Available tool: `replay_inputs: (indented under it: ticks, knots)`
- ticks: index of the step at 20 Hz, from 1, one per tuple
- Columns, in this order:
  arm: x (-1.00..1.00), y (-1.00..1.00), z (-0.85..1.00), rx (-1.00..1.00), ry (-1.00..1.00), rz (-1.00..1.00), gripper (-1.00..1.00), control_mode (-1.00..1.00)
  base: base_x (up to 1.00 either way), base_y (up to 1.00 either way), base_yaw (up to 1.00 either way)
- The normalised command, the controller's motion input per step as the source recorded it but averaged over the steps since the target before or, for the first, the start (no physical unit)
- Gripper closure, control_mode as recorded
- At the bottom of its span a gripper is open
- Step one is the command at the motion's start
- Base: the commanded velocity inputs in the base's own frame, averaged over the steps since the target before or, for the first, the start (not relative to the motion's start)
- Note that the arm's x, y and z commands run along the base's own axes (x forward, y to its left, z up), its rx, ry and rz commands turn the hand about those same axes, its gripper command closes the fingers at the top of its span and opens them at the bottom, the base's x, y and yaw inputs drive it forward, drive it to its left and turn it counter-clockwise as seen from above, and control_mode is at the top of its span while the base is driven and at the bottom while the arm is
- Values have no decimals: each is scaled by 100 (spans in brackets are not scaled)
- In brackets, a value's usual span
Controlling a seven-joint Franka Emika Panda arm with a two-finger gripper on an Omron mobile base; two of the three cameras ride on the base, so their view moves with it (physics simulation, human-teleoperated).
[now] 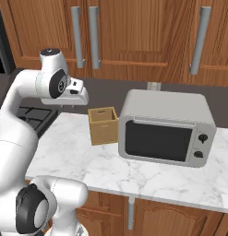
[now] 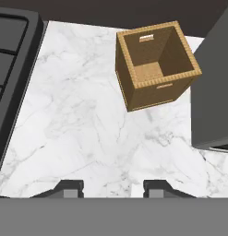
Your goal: Pick the bar soap and sponge from the cabinet and place them on the counter.
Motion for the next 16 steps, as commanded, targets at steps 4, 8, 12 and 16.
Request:
replay_inputs:
  ticks: [4, 8, 12, 16]
  knots:
    - [-17, 0, 0, 0, -2, 0, -100, -100, 0, 0, 0]
    - [-29, 0, 4, 0, -10, -2, -100, -100, 0, 0, 0]
    - [-32, -8, 10, 0, -10, -5, -100, -100, 0, 0, 0]
    - [-3, -22, 31, 5, -1, -14, -100, -100, 0, 0, 0]
